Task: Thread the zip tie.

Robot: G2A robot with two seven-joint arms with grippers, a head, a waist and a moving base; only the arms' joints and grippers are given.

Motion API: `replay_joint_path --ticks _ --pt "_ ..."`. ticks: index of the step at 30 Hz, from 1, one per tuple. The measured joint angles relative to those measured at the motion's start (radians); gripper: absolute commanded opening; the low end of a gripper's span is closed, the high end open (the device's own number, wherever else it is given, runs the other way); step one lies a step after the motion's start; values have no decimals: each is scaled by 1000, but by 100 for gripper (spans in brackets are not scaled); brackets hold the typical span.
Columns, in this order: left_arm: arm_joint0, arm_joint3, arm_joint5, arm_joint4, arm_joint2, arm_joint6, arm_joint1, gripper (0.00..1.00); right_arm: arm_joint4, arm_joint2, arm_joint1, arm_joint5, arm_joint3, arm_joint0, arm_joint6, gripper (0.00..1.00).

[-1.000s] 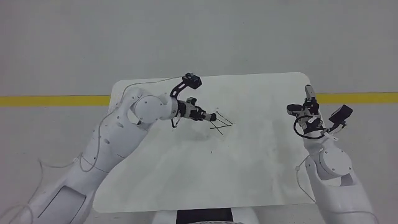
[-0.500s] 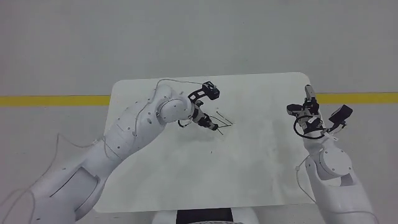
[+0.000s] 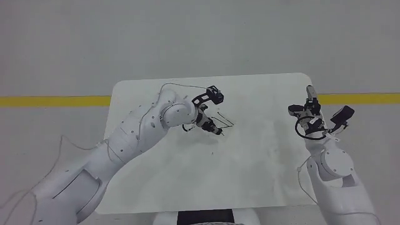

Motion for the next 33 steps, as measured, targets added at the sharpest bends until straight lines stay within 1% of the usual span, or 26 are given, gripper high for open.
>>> replay_joint_path --ticks 3,5,8,16,19,22,24,33 --pt "-17 25 -4 -1 31 5 -17 100 0 0 0 0 0 0 0 100" --pt "-32 47 7 9 52 12 -29 100 0 0 0 0 0 0 0 100" --pt "-43 65 10 13 68 26 -40 100 0 0 0 0 0 0 0 100" --pt "-43 65 8 13 69 27 -40 100 0 0 0 0 0 0 0 100" --pt "-46 51 5 77 89 32 -39 100 0 0 0 0 0 0 0 100" --pt "-55 31 28 161 109 27 -42 100 0 0 0 0 0 0 0 100" --pt "-56 20 32 197 119 30 -43 100 0 0 0 0 0 0 0 100" --pt "-56 20 31 198 119 31 -43 100 0 0 0 0 0 0 0 100"
